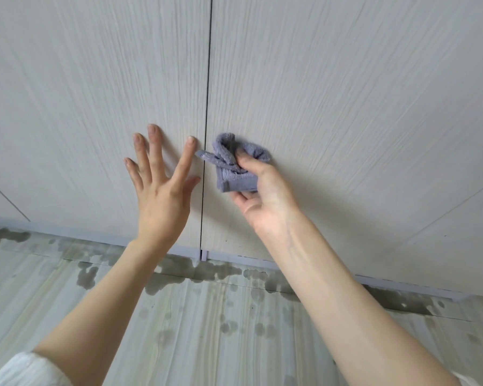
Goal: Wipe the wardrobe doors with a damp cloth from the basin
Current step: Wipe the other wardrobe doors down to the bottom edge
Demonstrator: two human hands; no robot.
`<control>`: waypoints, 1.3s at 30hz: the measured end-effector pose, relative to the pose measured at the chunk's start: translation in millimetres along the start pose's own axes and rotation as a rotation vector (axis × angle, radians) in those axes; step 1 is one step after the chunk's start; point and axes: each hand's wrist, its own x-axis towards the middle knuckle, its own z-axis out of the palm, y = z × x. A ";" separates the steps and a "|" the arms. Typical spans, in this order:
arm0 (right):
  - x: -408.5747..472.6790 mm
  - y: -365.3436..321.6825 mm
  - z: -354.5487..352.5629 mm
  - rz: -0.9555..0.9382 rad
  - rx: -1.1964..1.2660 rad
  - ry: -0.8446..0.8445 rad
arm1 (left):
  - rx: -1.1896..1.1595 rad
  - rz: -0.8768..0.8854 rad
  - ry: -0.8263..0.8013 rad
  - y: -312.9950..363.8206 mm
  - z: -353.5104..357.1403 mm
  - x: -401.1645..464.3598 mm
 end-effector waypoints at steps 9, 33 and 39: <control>47.7 85.1 -47.1 0.274 -0.187 0.247 | 0.010 0.066 -0.013 -11.4 -8.5 -5.1; 76.1 165.6 -43.1 0.155 -0.271 0.173 | 0.059 -0.009 -0.082 -26.1 11.1 -40.1; 102.7 191.1 -53.3 0.370 -0.273 0.284 | 0.080 -0.007 -0.079 -27.6 11.0 -39.8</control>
